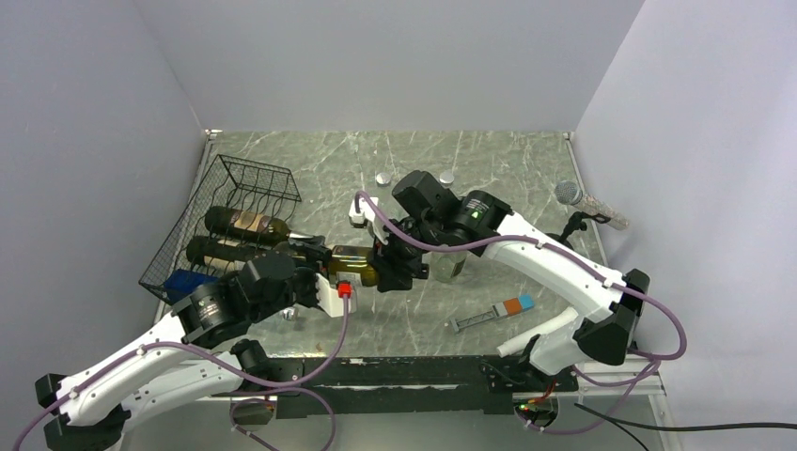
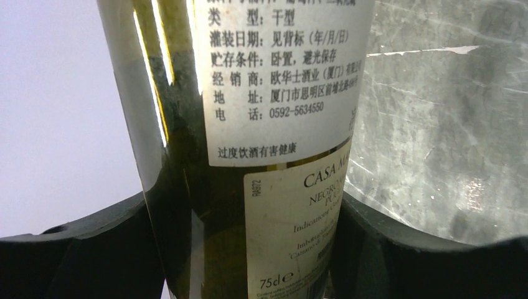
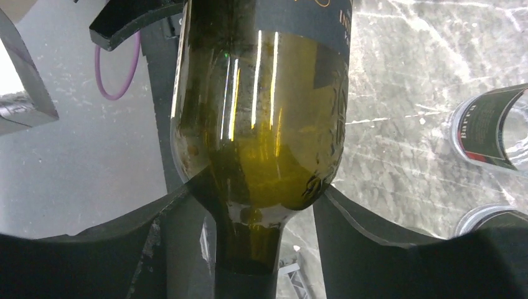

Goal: Put the wine bottle on the wine rack

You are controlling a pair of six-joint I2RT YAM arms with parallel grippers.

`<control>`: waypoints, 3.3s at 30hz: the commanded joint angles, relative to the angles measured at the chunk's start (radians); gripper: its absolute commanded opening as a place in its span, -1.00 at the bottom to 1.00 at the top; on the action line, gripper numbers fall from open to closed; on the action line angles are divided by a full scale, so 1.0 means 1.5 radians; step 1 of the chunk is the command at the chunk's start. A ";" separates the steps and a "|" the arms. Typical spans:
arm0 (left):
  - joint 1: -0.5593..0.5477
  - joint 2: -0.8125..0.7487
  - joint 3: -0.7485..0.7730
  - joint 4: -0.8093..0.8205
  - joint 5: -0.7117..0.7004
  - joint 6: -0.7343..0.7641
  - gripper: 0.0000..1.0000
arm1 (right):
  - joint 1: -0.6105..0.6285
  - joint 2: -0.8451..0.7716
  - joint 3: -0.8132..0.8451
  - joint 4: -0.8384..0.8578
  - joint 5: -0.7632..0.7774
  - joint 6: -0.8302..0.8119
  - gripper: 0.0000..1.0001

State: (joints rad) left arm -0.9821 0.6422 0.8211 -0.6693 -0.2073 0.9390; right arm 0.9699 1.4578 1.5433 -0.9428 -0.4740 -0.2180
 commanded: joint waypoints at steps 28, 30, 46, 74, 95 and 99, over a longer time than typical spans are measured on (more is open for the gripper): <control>0.001 -0.172 0.022 0.034 -0.123 -0.219 0.99 | 0.008 0.091 0.008 0.181 0.159 0.144 -1.00; 0.001 -0.200 0.026 0.047 -0.118 -0.237 0.99 | 0.007 0.122 0.022 0.191 0.172 0.154 -1.00; 0.001 -0.245 0.089 0.075 -0.114 -0.316 0.99 | 0.007 0.223 0.104 0.239 0.339 0.217 -1.00; 0.001 -0.228 0.065 0.093 -0.098 -0.308 0.99 | 0.006 0.331 0.167 0.279 0.363 0.212 -1.00; 0.001 -0.221 0.057 0.117 -0.138 -0.318 0.99 | 0.006 0.421 0.148 0.541 0.366 0.092 -1.00; 0.001 -0.216 0.053 0.125 -0.137 -0.320 0.99 | 0.006 0.452 0.154 0.619 0.361 0.063 -1.00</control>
State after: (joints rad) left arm -0.9794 0.2974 0.9070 -0.5343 -0.3916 0.4831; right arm 0.9768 2.1433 1.7172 -0.3626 0.0559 -0.0612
